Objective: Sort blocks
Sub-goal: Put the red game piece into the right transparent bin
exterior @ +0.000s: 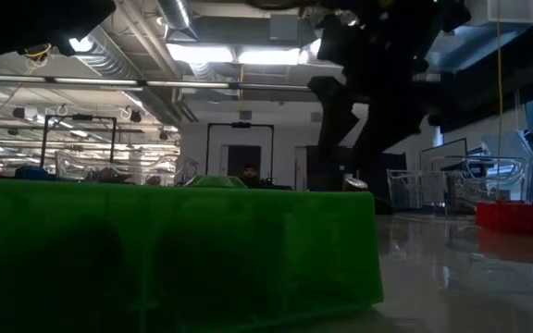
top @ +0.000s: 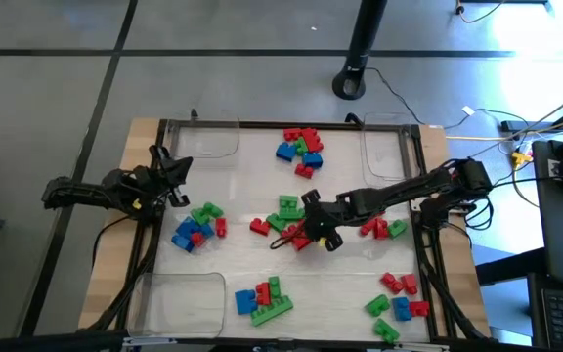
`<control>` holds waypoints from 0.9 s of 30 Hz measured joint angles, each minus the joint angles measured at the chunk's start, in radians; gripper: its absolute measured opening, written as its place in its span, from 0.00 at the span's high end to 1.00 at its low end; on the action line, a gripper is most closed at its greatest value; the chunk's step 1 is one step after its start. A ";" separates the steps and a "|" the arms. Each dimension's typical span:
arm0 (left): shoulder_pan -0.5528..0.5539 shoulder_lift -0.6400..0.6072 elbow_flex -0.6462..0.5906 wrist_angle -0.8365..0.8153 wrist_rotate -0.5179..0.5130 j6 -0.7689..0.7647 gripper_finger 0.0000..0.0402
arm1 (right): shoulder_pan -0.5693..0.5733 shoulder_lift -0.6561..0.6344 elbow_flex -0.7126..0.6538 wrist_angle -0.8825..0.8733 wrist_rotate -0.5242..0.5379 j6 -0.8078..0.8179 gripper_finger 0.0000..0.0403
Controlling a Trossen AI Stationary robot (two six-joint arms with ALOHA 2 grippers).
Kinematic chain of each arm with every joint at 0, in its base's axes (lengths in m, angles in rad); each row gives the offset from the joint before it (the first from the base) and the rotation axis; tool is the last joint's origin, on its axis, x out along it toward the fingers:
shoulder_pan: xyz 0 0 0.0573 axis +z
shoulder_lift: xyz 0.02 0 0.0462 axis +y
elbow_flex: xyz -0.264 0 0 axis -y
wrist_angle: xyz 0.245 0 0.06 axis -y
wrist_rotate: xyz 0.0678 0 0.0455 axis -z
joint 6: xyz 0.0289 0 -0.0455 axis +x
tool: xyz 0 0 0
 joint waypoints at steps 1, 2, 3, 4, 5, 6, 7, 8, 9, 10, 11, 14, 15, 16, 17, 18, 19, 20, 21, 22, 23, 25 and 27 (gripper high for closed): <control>0.000 -0.001 0.000 0.005 0.000 -0.008 0.99 | 0.000 0.004 0.000 -0.007 0.007 0.013 0.36; 0.000 -0.001 0.000 0.011 0.000 -0.013 0.99 | -0.001 0.006 0.000 -0.013 0.002 0.028 0.35; 0.000 -0.001 0.000 0.018 0.000 -0.019 0.99 | -0.001 0.008 0.000 -0.021 -0.020 0.043 0.35; 0.000 -0.001 0.000 0.021 0.000 -0.026 0.99 | -0.001 0.010 0.000 -0.028 -0.058 0.053 0.35; 0.000 -0.001 0.000 0.022 0.000 -0.027 0.99 | -0.001 0.012 0.000 -0.031 -0.100 0.064 0.35; 0.000 -0.001 0.000 0.021 0.000 -0.026 0.99 | 0.000 0.014 0.000 -0.032 -0.130 0.076 0.35; 0.000 -0.001 0.000 0.021 0.000 -0.021 0.99 | 0.000 0.014 -0.001 -0.040 -0.143 0.085 0.35; 0.000 -0.001 0.000 0.021 0.000 -0.016 0.99 | 0.002 0.015 -0.004 -0.042 -0.145 0.097 0.36; 0.000 -0.001 0.000 0.022 0.000 -0.016 0.99 | 0.001 0.018 -0.008 -0.042 -0.143 0.106 0.36; 0.000 -0.001 0.000 0.022 0.000 -0.016 0.99 | 0.000 0.020 -0.015 -0.043 -0.138 0.114 0.37; 0.000 -0.001 0.000 0.022 0.000 -0.016 0.99 | -0.001 0.022 -0.024 -0.048 -0.128 0.126 0.37; 0.000 -0.001 0.000 0.022 0.000 -0.012 0.99 | -0.002 0.021 -0.042 -0.025 -0.086 0.152 0.39; 0.000 -0.001 0.000 0.022 0.000 -0.012 0.99 | -0.001 0.021 -0.047 -0.014 -0.083 0.157 0.39; 0.000 -0.001 0.000 0.023 0.000 -0.012 0.99 | -0.001 0.021 -0.050 -0.014 -0.084 0.160 0.40; 0.000 -0.001 0.000 0.023 0.000 -0.012 0.99 | -0.001 0.021 -0.050 -0.015 -0.084 0.161 0.40; 0.000 -0.001 0.000 0.023 0.000 -0.012 0.99 | -0.001 0.021 -0.050 -0.014 -0.084 0.161 0.41; 0.000 -0.001 0.000 0.023 0.000 -0.012 0.99 | -0.001 0.023 -0.050 -0.011 -0.084 0.161 0.41; 0.000 -0.001 0.000 0.023 0.000 -0.012 0.99 | -0.001 0.028 -0.050 -0.004 -0.084 0.161 0.41; 0.000 -0.001 0.000 0.023 0.000 -0.012 0.99 | -0.001 0.033 -0.050 -0.001 -0.084 0.162 0.41; 0.000 -0.001 0.000 0.022 0.000 -0.013 0.99 | -0.001 0.039 -0.051 -0.004 -0.084 0.162 0.41; 0.000 -0.001 0.000 0.023 0.000 -0.013 0.99 | -0.001 0.052 -0.051 0.005 -0.084 0.162 0.41; 0.000 -0.001 0.000 0.021 0.000 -0.013 0.99 | -0.001 0.073 -0.050 0.028 -0.097 0.160 0.41; 0.000 -0.001 0.000 0.022 -0.001 -0.014 0.99 | -0.001 0.097 -0.050 0.035 -0.101 0.154 0.41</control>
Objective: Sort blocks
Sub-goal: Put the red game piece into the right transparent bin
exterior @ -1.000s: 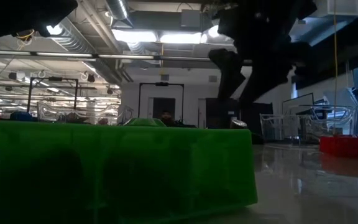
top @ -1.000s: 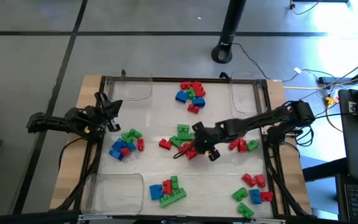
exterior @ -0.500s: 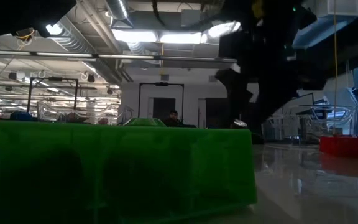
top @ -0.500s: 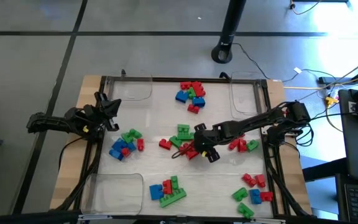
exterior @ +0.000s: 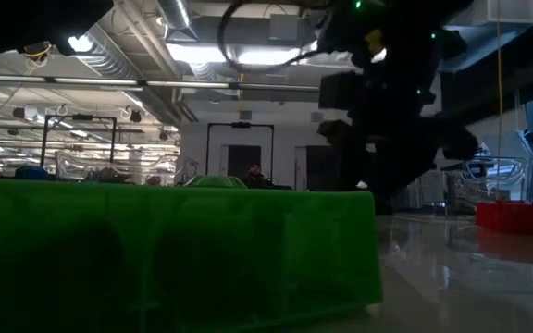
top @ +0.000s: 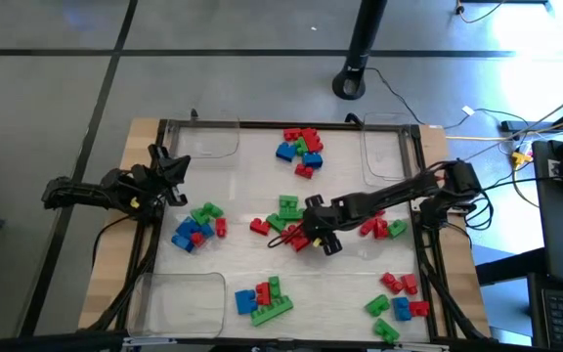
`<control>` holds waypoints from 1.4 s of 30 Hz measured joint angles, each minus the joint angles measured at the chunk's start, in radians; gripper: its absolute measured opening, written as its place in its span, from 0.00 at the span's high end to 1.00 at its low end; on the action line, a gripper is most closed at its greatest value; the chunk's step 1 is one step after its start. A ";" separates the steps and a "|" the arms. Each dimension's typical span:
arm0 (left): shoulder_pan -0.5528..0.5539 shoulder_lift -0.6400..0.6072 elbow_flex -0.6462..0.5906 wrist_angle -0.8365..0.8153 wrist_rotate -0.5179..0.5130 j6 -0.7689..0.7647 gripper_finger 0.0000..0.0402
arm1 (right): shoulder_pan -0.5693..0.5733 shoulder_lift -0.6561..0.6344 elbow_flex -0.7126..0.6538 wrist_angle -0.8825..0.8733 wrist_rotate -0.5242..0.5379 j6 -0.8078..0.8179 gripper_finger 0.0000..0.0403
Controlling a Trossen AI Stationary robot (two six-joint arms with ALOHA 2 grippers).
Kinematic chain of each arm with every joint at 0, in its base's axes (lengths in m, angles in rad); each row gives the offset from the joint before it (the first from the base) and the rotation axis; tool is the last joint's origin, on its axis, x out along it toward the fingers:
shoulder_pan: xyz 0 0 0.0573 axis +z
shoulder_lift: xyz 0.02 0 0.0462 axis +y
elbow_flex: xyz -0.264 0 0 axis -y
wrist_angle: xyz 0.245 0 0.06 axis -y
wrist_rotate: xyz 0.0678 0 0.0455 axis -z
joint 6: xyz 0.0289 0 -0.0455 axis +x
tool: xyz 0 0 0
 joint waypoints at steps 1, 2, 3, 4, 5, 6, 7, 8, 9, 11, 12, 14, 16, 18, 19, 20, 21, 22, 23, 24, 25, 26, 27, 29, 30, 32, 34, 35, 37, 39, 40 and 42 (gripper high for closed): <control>0.000 0.000 0.000 -0.002 0.000 0.000 0.99 | 0.000 0.012 0.000 0.006 0.008 -0.002 0.41; 0.000 0.000 0.000 -0.003 0.000 -0.001 0.99 | 0.000 0.020 0.002 0.008 0.026 -0.002 0.41; 0.000 0.000 0.000 -0.001 0.000 -0.002 0.99 | 0.000 0.026 0.002 0.007 0.040 -0.003 0.41; 0.000 0.000 0.000 -0.001 0.000 -0.002 0.99 | 0.000 0.035 0.003 0.006 0.054 -0.004 0.41; 0.000 0.000 0.000 -0.001 0.000 -0.002 0.99 | 0.001 0.042 0.004 0.008 0.063 -0.007 0.41; 0.000 0.000 0.000 -0.001 0.000 -0.002 0.99 | 0.001 0.048 0.005 0.011 0.065 -0.013 0.41; 0.000 0.000 0.000 -0.001 0.000 -0.002 0.99 | 0.001 0.054 0.005 0.012 0.065 -0.024 0.41; 0.000 0.000 0.000 -0.001 0.000 -0.002 0.99 | 0.000 0.059 0.005 0.012 0.065 -0.027 0.41; 0.000 0.000 0.000 -0.001 0.000 -0.002 0.99 | 0.000 0.059 0.005 0.009 0.062 -0.028 0.42; 0.000 0.000 0.000 -0.001 0.000 -0.002 0.99 | 0.000 0.059 0.004 0.011 0.063 -0.029 0.45; 0.000 0.000 0.000 -0.001 0.000 -0.002 0.99 | 0.000 0.059 0.004 0.012 0.064 -0.029 0.47; 0.000 0.000 0.000 -0.001 0.000 -0.002 0.99 | 0.001 0.060 0.005 0.017 0.066 -0.031 0.54; 0.000 0.000 0.000 -0.001 0.000 -0.002 0.99 | 0.001 0.062 0.013 0.015 0.069 -0.033 0.60; 0.000 0.000 0.000 -0.001 0.000 -0.002 0.99 | 0.001 0.065 0.021 0.020 0.072 -0.033 0.65; 0.000 0.000 0.000 -0.001 0.000 -0.002 0.99 | 0.000 0.065 0.023 0.022 0.072 -0.036 0.66; 0.000 0.000 0.000 -0.001 0.000 -0.002 0.99 | 0.000 0.065 0.025 0.022 0.072 -0.047 0.68; 0.000 0.000 0.000 -0.001 0.000 -0.002 0.99 | 0.000 0.065 0.025 0.022 0.072 -0.055 0.69; 0.000 0.000 0.000 -0.001 0.000 -0.002 0.99 | 0.000 0.065 0.025 0.022 0.073 -0.059 0.70; 0.000 0.000 0.000 -0.001 0.000 -0.002 0.99 | 0.000 0.065 0.025 0.021 0.076 -0.063 0.70; 0.000 0.000 0.000 -0.001 0.000 -0.002 0.99 | 0.000 0.065 0.026 0.021 0.080 -0.066 0.71; 0.000 0.000 0.000 -0.001 0.000 -0.002 0.99 | 0.000 0.065 0.026 0.021 0.084 -0.072 0.71; 0.000 0.000 0.000 -0.001 0.000 -0.002 0.99 | 0.000 0.065 0.026 0.021 0.090 -0.075 0.71; 0.000 0.000 0.000 -0.001 0.000 -0.002 0.99 | 0.000 0.065 0.026 0.021 0.100 -0.079 0.71; 0.000 0.000 0.000 -0.001 0.000 -0.002 0.99 | 0.000 0.065 0.026 0.019 0.116 -0.081 0.71; 0.000 0.000 0.000 -0.001 0.000 -0.002 0.99 | 0.000 0.065 0.026 0.019 0.116 -0.081 0.71; 0.000 0.000 0.000 -0.001 0.000 -0.002 0.99 | 0.000 0.062 0.026 0.016 0.115 -0.081 0.71; 0.000 0.000 0.000 -0.001 0.000 -0.002 0.99 | 0.000 0.052 0.026 -0.002 0.114 -0.081 0.72; 0.000 0.000 0.000 -0.001 0.000 -0.002 0.99 | 0.001 0.042 0.026 -0.009 0.114 -0.081 0.72; 0.000 0.001 0.000 -0.001 0.000 -0.002 0.99 | 0.001 0.016 0.026 -0.025 0.115 -0.081 0.72; 0.000 0.001 0.000 -0.002 0.000 -0.002 0.99 | 0.001 -0.016 0.026 -0.044 0.115 -0.080 0.72; 0.000 0.001 0.000 -0.002 0.000 -0.002 0.99 | 0.001 -0.034 0.026 -0.053 0.115 -0.080 0.72; 0.000 0.001 0.000 -0.003 0.000 -0.002 0.99 | 0.001 -0.076 0.026 -0.080 0.125 -0.080 0.72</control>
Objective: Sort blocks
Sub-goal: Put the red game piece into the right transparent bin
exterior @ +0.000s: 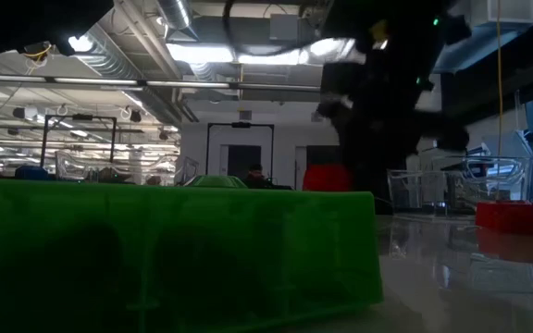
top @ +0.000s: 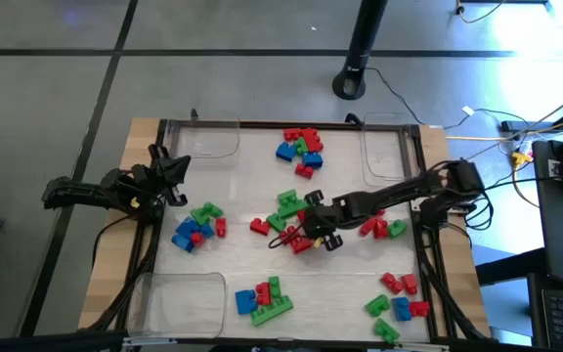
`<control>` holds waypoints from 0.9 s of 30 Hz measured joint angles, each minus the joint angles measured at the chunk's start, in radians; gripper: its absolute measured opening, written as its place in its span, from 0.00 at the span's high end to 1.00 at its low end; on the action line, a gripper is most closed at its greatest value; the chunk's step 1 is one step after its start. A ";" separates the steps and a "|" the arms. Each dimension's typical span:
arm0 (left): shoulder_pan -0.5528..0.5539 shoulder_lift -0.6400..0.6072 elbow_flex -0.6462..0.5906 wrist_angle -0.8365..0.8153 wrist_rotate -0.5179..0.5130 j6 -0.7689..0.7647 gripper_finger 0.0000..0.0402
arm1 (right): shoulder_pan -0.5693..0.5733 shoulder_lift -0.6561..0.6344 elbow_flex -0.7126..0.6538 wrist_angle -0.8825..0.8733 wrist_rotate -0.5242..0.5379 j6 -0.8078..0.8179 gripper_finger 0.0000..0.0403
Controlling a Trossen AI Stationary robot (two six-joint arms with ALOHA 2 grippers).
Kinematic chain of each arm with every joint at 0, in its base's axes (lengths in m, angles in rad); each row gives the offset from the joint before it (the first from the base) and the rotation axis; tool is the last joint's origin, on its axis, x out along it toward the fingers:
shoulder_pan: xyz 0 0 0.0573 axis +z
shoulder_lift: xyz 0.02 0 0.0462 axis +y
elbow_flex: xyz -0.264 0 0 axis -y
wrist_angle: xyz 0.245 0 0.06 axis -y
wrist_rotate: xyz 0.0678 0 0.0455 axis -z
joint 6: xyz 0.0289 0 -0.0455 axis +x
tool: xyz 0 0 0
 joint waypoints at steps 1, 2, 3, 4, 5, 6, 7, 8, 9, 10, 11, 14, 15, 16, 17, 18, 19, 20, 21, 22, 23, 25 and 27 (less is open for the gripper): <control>0.000 0.000 0.000 -0.001 0.000 0.000 0.99 | 0.000 -0.024 0.000 -0.015 0.010 0.000 0.72; 0.000 0.000 0.000 -0.002 0.000 0.000 0.99 | 0.000 -0.047 0.001 -0.029 0.025 0.001 0.72; 0.000 0.000 0.000 -0.002 0.000 0.000 0.99 | 0.000 -0.075 0.001 -0.051 0.043 0.001 0.72; 0.000 0.000 0.000 -0.002 0.000 0.000 0.99 | 0.000 -0.102 0.001 -0.084 0.069 0.001 0.72; 0.000 0.000 0.000 -0.002 0.000 0.000 0.99 | -0.002 -0.129 0.001 -0.108 0.098 0.001 0.72; 0.000 0.000 0.000 -0.002 0.000 0.000 0.99 | -0.007 -0.159 0.001 -0.132 0.132 0.001 0.72; 0.000 0.000 0.000 -0.002 0.000 0.000 0.99 | -0.011 -0.186 0.001 -0.161 0.171 0.001 0.72; 0.000 0.000 0.000 -0.002 0.000 0.000 0.99 | -0.021 -0.215 0.001 -0.190 0.205 0.000 0.72; 0.000 0.000 0.000 -0.001 0.000 0.000 0.99 | -0.034 -0.245 0.001 -0.220 0.231 0.001 0.72; 0.000 0.000 0.000 -0.002 0.000 0.000 0.99 | -0.050 -0.269 0.001 -0.249 0.258 0.000 0.72; 0.000 0.000 0.000 -0.002 0.000 0.000 0.99 | -0.073 -0.297 0.001 -0.277 0.278 0.000 0.72; 0.000 0.000 0.000 -0.002 0.000 0.000 0.99 | -0.162 -0.366 0.001 -0.372 0.329 -0.002 0.72; 0.000 0.000 0.000 -0.002 0.000 0.000 0.99 | -0.199 -0.386 0.001 -0.404 0.342 -0.006 0.72; 0.000 0.000 0.000 -0.002 0.000 0.000 0.99 | -0.238 -0.402 0.001 -0.430 0.359 -0.012 0.72; 0.000 0.000 0.000 -0.002 0.000 0.000 0.99 | -0.278 -0.419 0.001 -0.448 0.370 -0.019 0.72; 0.000 0.000 0.000 -0.003 0.000 0.000 0.99 | -0.321 -0.433 0.001 -0.464 0.377 -0.024 0.72; 0.000 0.000 0.000 -0.003 0.000 0.000 0.99 | -0.364 -0.443 0.001 -0.476 0.382 -0.030 0.72; 0.000 0.000 0.000 -0.002 -0.001 0.000 0.99 | -0.410 -0.452 0.001 -0.481 0.381 -0.041 0.72; 0.000 0.000 0.000 -0.002 -0.001 0.001 0.99 | -0.456 -0.457 0.001 -0.481 0.381 -0.055 0.72; 0.000 0.000 0.000 -0.003 -0.002 0.003 0.99 | -0.498 -0.458 0.001 -0.480 0.379 -0.067 0.72; 0.000 0.000 0.000 -0.002 -0.002 0.003 0.99 | -0.540 -0.458 0.001 -0.480 0.367 -0.079 0.72; 0.000 0.000 0.000 -0.003 -0.002 0.003 0.99 | -0.624 -0.454 0.001 -0.478 0.326 -0.108 0.72; 0.000 0.000 0.000 -0.002 -0.002 0.002 0.99 | -0.697 -0.448 -0.006 -0.460 0.285 -0.130 0.72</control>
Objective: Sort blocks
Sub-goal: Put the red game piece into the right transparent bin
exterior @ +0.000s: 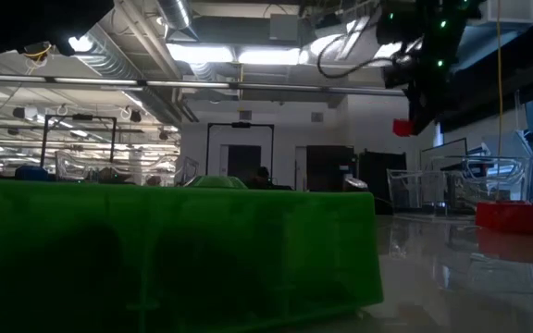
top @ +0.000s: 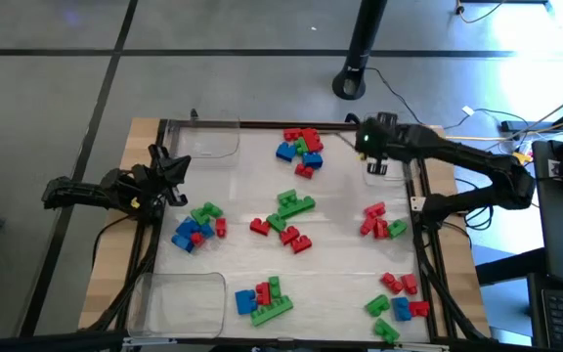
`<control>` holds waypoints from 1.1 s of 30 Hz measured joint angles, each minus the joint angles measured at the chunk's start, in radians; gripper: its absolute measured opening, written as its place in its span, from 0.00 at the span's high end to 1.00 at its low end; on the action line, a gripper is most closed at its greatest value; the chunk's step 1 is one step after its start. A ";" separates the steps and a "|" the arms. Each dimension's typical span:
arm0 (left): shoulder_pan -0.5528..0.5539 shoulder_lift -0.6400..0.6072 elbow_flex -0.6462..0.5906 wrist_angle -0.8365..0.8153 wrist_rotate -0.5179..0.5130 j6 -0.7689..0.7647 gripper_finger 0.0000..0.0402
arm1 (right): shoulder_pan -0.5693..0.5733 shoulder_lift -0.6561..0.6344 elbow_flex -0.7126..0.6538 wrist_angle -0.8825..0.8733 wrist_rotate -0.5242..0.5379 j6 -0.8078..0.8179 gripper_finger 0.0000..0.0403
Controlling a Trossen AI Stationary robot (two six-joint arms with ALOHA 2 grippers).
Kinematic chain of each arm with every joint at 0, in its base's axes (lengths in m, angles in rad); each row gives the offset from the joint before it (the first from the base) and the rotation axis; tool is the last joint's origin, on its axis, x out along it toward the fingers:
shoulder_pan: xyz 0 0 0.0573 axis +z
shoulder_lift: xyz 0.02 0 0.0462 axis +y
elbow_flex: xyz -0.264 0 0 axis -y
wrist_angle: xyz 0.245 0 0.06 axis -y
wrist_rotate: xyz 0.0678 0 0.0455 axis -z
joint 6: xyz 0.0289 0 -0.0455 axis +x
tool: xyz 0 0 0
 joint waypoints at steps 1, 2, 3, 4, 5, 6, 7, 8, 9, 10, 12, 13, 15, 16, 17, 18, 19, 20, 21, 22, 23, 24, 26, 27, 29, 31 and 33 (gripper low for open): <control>0.000 0.000 0.000 0.000 0.000 0.000 0.99 | -0.035 0.001 -0.007 0.003 -0.014 -0.004 0.72; 0.000 0.000 0.000 0.000 0.000 0.000 0.99 | -0.067 0.001 -0.015 0.006 -0.025 -0.010 0.72; 0.000 0.000 0.000 0.000 0.000 0.001 0.99 | -0.094 0.001 -0.022 0.019 -0.038 -0.018 0.72; 0.000 0.000 0.000 0.000 0.000 0.002 0.99 | -0.116 0.001 -0.028 0.027 -0.048 -0.025 0.72; 0.000 0.000 0.000 0.000 0.000 0.002 0.99 | -0.140 0.001 -0.038 0.031 -0.060 -0.029 0.72; 0.000 0.000 0.000 0.000 0.000 0.003 0.99 | -0.158 0.001 -0.049 0.031 -0.070 -0.031 0.72; 0.000 0.000 0.000 0.000 0.000 0.004 0.99 | -0.174 0.001 -0.061 0.040 -0.082 -0.031 0.72; 0.000 0.000 0.000 0.000 0.000 0.004 0.99 | -0.189 0.002 -0.074 0.055 -0.095 -0.032 0.72; 0.000 0.000 0.000 0.000 0.000 0.005 0.99 | -0.203 0.002 -0.090 0.074 -0.103 -0.035 0.72; 0.000 0.000 0.000 0.000 0.000 0.005 0.99 | -0.216 0.002 -0.107 0.091 -0.108 -0.047 0.72; 0.000 0.000 0.000 0.000 0.000 0.005 0.99 | -0.238 0.002 -0.138 0.110 -0.114 -0.060 0.72; 0.000 0.000 0.000 0.000 0.000 0.005 0.99 | -0.248 0.002 -0.151 0.125 -0.114 -0.064 0.72; 0.000 0.000 0.000 0.000 0.000 0.005 0.99 | -0.263 0.002 -0.174 0.148 -0.114 -0.070 0.72; 0.000 0.000 0.000 0.000 0.000 0.005 0.99 | -0.269 0.002 -0.183 0.152 -0.114 -0.071 0.71; 0.000 0.000 0.000 0.000 0.000 0.005 0.99 | -0.269 0.002 -0.191 0.157 -0.113 -0.071 0.71; 0.000 0.000 0.000 0.000 0.000 0.005 0.99 | -0.269 0.002 -0.199 0.166 -0.113 -0.072 0.69; 0.000 0.000 0.000 0.000 0.000 0.005 0.99 | -0.267 0.002 -0.206 0.174 -0.114 -0.072 0.68; 0.000 0.000 0.000 0.000 0.000 0.005 0.99 | -0.267 0.002 -0.213 0.177 -0.114 -0.072 0.66; 0.000 0.000 0.000 0.000 0.000 0.005 0.99 | -0.267 0.002 -0.217 0.180 -0.114 -0.072 0.65; 0.000 0.000 0.000 0.000 0.000 0.005 0.99 | -0.266 0.002 -0.221 0.184 -0.114 -0.073 0.63; 0.000 0.000 0.000 0.000 0.000 0.005 0.99 | -0.266 0.002 -0.224 0.192 -0.115 -0.073 0.62; 0.000 0.000 0.000 0.000 0.000 0.005 0.99 | -0.266 0.002 -0.225 0.197 -0.114 -0.072 0.61; 0.000 0.000 0.000 0.000 0.000 0.005 0.99 | -0.266 0.002 -0.225 0.197 -0.114 -0.070 0.59; 0.000 0.000 0.000 0.000 0.000 0.005 0.99 | -0.266 0.002 -0.225 0.197 -0.114 -0.070 0.57; 0.000 0.000 0.000 0.000 0.000 0.005 0.99 | -0.266 0.002 -0.225 0.198 -0.114 -0.070 0.55; 0.000 0.000 0.000 0.000 0.000 0.005 0.99 | -0.266 0.002 -0.225 0.198 -0.114 -0.069 0.53; 0.000 0.000 0.000 0.000 0.000 0.005 0.99 | -0.266 0.002 -0.225 0.198 -0.114 -0.067 0.50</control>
